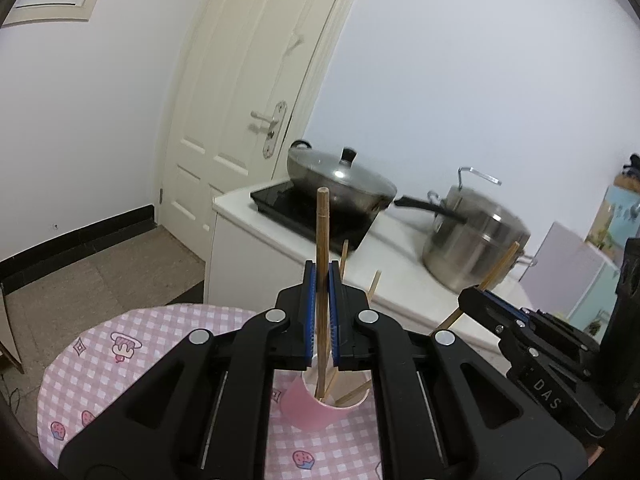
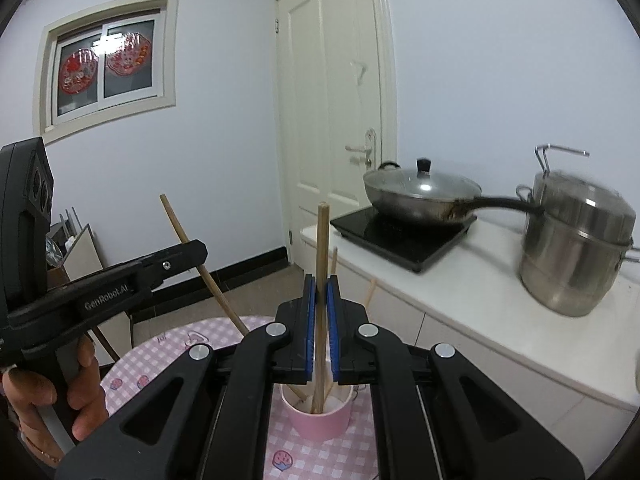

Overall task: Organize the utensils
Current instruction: 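Raise the chopstick in the left tool above the cup while the right tool carries its own, then drop the chopstick into the cup by opening the left tool while the right tool opens too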

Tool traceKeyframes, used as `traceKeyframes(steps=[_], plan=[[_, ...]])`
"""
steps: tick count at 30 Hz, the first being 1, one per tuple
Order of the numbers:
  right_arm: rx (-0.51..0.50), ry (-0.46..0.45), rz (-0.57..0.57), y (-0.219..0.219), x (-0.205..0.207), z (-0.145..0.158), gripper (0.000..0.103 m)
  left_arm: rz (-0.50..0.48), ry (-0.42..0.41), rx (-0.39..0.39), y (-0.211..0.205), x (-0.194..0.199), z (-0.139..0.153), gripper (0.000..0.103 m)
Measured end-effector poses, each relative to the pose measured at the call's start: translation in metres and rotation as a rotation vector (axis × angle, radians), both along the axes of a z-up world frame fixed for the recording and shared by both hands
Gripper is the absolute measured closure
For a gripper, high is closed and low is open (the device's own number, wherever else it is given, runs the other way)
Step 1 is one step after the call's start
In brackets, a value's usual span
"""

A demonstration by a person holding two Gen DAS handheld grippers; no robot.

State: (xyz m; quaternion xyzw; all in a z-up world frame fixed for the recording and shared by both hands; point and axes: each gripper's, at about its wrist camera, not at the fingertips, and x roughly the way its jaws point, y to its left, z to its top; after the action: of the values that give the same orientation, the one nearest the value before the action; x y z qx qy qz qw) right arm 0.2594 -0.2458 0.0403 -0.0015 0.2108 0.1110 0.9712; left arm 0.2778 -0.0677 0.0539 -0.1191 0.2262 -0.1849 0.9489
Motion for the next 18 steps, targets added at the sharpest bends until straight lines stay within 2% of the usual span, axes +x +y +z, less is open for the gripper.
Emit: traceKeyframes(steps=[9,18], plan=[[0.058,0.068,-0.023,-0.015,0.003,-0.031,0.099,-0.022,0.029,0.047,-0.011,0.004,-0.033,0.097],[0.063,0.104,-0.033,-0.016,0.002,-0.044,0.098,-0.048,0.050,0.071,-0.016,0.004,-0.039,0.097]])
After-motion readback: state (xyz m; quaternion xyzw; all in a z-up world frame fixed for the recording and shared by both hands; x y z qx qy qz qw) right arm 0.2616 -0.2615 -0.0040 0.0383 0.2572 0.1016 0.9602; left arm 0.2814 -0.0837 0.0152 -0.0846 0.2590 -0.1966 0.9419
